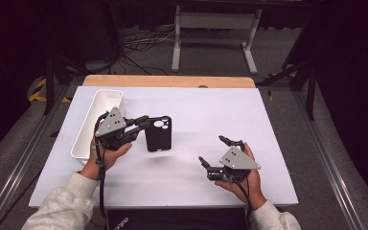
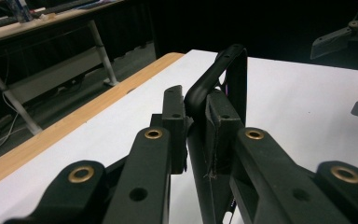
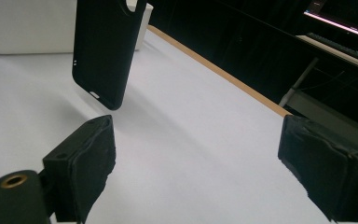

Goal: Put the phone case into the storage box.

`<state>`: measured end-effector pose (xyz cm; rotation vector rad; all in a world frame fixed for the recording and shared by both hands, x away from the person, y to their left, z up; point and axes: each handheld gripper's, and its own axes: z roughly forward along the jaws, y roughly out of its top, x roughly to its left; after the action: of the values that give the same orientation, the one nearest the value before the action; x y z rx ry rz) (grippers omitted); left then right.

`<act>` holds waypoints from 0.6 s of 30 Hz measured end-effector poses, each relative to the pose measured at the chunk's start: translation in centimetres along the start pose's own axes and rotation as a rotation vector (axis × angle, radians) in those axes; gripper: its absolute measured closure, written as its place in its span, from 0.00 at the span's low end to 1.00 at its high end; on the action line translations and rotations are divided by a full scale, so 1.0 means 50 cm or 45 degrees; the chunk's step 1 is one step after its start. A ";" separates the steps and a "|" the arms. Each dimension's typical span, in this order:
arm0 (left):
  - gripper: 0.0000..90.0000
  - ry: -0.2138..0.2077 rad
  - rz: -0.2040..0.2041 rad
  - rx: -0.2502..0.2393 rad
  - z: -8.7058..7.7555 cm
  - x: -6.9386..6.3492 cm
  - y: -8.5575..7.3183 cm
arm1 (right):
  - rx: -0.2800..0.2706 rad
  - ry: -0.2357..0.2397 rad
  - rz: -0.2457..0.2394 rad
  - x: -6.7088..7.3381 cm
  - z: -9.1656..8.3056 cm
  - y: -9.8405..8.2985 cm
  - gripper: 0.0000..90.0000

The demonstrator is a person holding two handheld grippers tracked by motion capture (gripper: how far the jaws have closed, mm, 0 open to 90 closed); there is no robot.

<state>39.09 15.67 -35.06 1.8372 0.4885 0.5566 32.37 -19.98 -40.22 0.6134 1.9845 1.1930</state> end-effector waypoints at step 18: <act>0.90 0.010 0.042 -0.030 -0.050 0.037 0.029 | 0.042 -0.008 0.017 0.003 -0.014 -0.032 0.13</act>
<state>39.20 18.18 -32.71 1.8238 0.4557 0.5903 31.67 -20.98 -41.50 0.6473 2.0010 1.1670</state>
